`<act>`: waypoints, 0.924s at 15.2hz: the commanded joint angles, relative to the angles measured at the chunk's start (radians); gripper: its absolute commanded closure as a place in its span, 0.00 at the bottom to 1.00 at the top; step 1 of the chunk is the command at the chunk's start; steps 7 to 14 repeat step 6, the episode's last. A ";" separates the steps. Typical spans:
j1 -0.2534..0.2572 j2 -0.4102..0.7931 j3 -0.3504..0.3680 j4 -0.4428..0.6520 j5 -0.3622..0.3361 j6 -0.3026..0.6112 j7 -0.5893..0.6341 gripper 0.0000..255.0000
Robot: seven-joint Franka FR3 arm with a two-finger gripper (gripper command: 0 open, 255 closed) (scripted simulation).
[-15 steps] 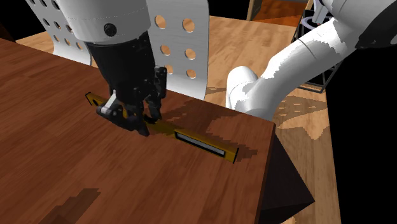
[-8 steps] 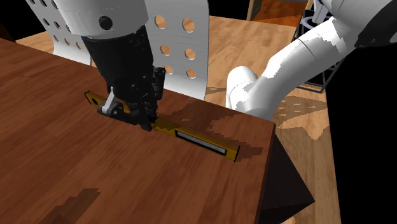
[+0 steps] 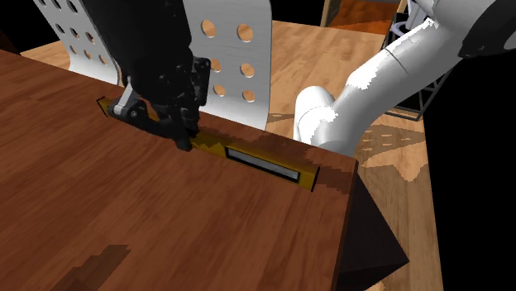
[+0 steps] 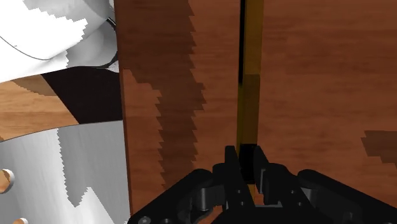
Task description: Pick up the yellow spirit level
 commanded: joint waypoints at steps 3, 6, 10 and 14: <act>-0.005 0.023 -0.006 0.068 -0.008 -0.045 0.008 1.00; -0.007 0.030 -0.008 0.089 -0.010 -0.059 0.010 1.00; -0.007 0.030 -0.008 0.089 -0.010 -0.059 0.010 1.00; -0.007 0.030 -0.008 0.089 -0.010 -0.059 0.010 1.00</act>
